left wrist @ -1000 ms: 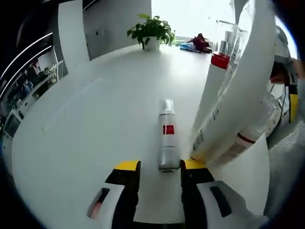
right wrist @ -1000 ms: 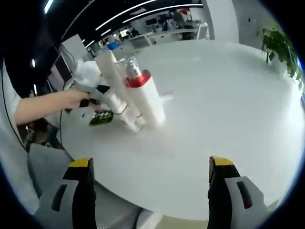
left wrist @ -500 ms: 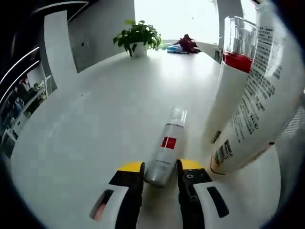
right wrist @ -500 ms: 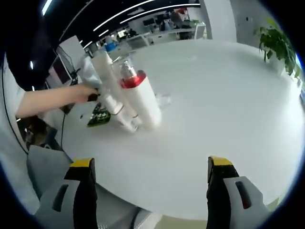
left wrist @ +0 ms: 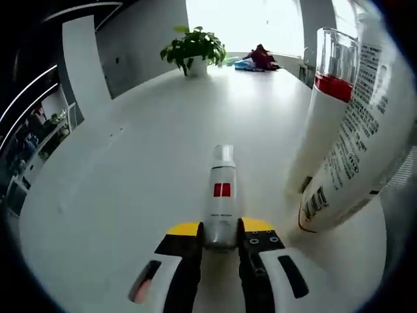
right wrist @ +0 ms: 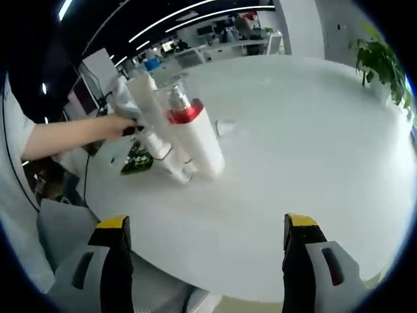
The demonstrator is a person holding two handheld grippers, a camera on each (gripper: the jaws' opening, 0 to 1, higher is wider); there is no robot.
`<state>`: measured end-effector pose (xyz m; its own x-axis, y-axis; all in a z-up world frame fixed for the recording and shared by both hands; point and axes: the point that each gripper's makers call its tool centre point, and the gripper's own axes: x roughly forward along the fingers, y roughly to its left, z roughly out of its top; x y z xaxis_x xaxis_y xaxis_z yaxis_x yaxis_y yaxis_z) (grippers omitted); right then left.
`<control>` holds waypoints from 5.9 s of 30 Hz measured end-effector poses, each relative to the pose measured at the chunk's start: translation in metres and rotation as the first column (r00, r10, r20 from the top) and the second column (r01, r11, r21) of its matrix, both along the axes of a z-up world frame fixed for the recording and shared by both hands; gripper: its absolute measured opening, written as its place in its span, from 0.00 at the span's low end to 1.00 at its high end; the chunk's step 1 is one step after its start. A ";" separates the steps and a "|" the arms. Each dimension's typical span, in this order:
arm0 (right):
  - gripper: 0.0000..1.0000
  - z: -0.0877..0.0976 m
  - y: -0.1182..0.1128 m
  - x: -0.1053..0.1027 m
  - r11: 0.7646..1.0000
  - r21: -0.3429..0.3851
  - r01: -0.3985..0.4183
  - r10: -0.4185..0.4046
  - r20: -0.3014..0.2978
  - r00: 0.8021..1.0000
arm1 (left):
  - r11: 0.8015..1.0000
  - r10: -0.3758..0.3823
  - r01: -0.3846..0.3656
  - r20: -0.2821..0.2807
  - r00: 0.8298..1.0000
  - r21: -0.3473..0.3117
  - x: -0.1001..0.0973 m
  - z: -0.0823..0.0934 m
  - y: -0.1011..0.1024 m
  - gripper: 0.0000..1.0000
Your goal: Arrange the skincare products in the storage area until every visible bottle or jar stands upright without overlapping.
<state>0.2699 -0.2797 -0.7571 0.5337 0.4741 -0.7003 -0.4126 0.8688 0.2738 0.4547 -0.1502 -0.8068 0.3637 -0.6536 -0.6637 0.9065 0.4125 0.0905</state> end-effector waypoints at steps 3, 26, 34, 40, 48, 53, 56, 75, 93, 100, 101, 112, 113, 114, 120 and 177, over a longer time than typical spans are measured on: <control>0.97 0.004 0.003 0.003 1.000 0.012 -0.001 0.001 0.010 1.000 | 1.000 0.020 -0.020 0.005 1.000 -0.005 -0.001 0.008 0.006 0.25; 0.96 0.048 0.057 -0.011 0.993 0.074 -0.097 0.089 0.103 0.991 | 0.977 0.213 -0.209 0.113 0.971 -0.046 -0.055 0.074 0.080 0.25; 0.94 0.064 0.074 -0.014 0.985 0.095 -0.143 0.129 0.139 0.982 | 0.965 0.261 -0.254 0.132 0.956 -0.070 -0.080 0.092 0.092 0.25; 0.91 0.084 0.098 -0.018 0.961 0.244 -0.133 0.096 0.159 0.983 | 0.958 0.283 -0.271 0.158 0.946 -0.090 -0.104 0.112 0.097 0.25; 0.88 0.096 0.122 -0.026 0.946 0.269 -0.181 0.136 0.177 0.975 | 0.951 0.307 -0.289 0.208 0.929 -0.112 -0.137 0.135 0.106 0.25; 0.88 0.109 0.138 -0.029 0.926 0.316 -0.205 0.149 0.192 0.970 | 0.944 0.321 -0.293 0.225 0.920 -0.149 -0.156 0.156 0.104 0.25; 0.86 0.121 0.152 -0.032 0.898 0.385 -0.214 0.146 0.198 0.969 | 0.943 0.320 -0.283 0.238 0.917 -0.177 -0.165 0.169 0.098 0.25; 0.64 0.156 0.160 -0.022 0.654 0.753 0.078 -0.119 0.001 0.993 | 0.940 0.268 -0.173 0.320 0.909 -0.294 -0.221 0.218 0.056 0.25; 0.25 0.155 0.182 -0.037 0.554 0.821 0.139 -0.110 -0.093 0.990 | 0.924 0.306 -0.200 0.315 0.898 -0.326 -0.235 0.221 0.059 0.25; 0.21 0.158 0.181 -0.040 0.619 0.783 0.058 -0.090 -0.002 0.996 | 0.924 0.284 -0.180 0.294 0.913 -0.337 -0.238 0.215 0.056 0.26; 0.21 0.159 0.180 -0.041 0.625 0.779 0.044 -0.084 0.011 0.996 | 0.923 0.271 -0.170 0.272 0.923 -0.344 -0.241 0.213 0.054 0.26; 0.20 0.156 0.165 -0.053 0.818 0.456 -0.351 0.207 0.336 0.919 | 0.866 0.163 -0.122 0.043 0.986 -0.484 -0.258 0.225 0.067 0.55; 0.19 0.153 0.164 -0.058 0.824 0.370 -0.428 0.290 0.373 0.881 | 0.862 0.151 -0.119 0.026 0.988 -0.492 -0.257 0.229 0.070 0.56; 0.19 0.151 0.164 -0.060 0.827 0.316 -0.465 0.332 0.394 0.857 | 0.865 0.136 -0.108 0.022 0.990 -0.491 -0.258 0.232 0.071 0.56; 0.19 0.143 0.173 -0.081 0.754 0.115 -0.647 0.536 0.461 0.707 | 0.925 -0.022 0.036 0.039 0.999 -0.378 -0.273 0.232 0.071 0.54; 0.20 0.016 0.110 -0.064 0.708 -0.270 -0.652 0.706 0.251 0.663 | 0.861 -0.496 0.498 -0.051 0.867 0.103 -0.251 0.128 -0.043 0.25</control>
